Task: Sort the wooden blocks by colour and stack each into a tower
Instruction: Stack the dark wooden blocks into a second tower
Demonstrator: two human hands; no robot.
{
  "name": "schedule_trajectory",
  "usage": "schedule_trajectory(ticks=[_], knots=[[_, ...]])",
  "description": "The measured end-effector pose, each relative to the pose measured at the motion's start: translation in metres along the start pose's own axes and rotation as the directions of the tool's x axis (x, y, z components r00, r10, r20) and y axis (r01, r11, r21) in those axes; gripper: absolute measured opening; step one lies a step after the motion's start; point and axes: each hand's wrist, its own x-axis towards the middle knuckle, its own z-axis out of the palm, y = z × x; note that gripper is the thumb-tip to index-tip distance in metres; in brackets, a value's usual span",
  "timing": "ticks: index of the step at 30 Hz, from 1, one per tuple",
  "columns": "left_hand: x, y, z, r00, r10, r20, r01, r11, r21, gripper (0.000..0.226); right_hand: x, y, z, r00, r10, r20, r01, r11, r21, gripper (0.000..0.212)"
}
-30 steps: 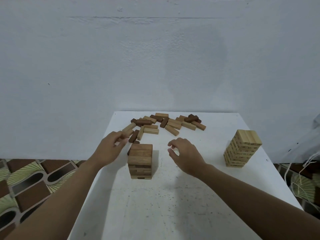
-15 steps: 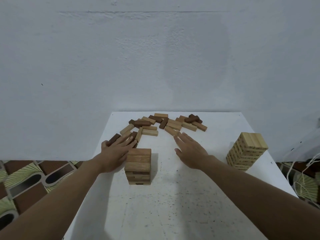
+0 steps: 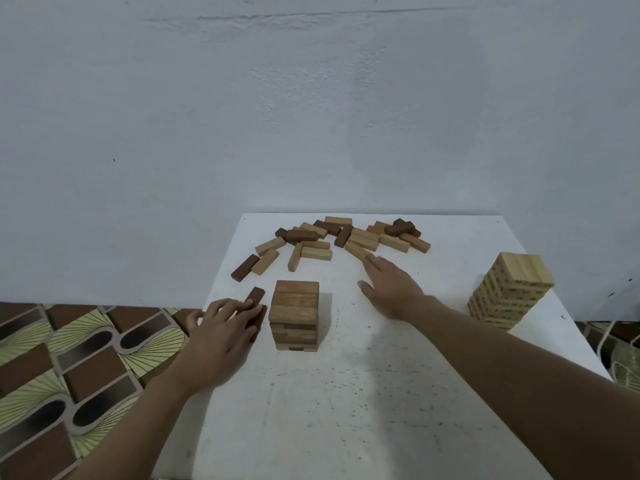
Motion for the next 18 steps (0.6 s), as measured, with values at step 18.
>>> schedule_trajectory(ticks=[18], knots=[[-0.093,0.047,-0.015,0.999,-0.019,0.044,0.023,0.995,-0.096,0.056,-0.089,-0.011,0.039,0.881,-0.154,-0.447,0.196,0.979,0.048,0.006]])
